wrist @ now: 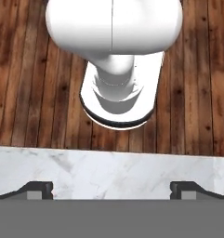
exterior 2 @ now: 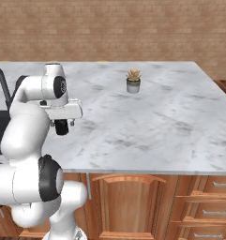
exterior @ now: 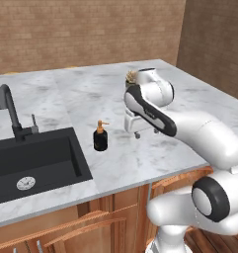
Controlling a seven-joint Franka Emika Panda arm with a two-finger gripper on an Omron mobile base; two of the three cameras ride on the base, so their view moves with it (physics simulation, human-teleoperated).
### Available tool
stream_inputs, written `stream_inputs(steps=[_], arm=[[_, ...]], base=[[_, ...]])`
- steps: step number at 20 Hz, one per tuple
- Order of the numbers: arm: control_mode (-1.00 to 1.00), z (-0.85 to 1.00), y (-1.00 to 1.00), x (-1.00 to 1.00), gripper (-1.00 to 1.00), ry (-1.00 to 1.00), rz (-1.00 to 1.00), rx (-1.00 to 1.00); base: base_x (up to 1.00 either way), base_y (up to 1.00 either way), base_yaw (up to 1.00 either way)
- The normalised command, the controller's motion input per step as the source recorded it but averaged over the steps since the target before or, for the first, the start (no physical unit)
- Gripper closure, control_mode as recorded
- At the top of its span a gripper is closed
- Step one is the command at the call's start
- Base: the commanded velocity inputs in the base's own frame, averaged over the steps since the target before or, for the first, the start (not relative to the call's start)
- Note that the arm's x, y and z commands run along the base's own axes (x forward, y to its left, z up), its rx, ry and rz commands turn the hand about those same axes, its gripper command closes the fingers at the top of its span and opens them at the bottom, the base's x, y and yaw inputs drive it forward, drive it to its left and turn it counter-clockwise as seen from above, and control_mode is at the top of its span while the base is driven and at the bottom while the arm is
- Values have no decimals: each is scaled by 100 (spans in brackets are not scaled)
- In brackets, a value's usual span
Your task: Locate and retrieve the spray and soap dispenser from the cabinet. Place them next to the sink.
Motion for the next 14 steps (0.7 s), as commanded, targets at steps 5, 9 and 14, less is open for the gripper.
stream_inputs(steps=[5,9,14], arm=[[-100,13,-9,-34,-100,-22,0,0],[-100,9,-8,-27,-100,-16,0,0],[-100,0,0,-1,-100,0,0,0]], base=[[0,0,0],[0,0,0],[0,0,0]])
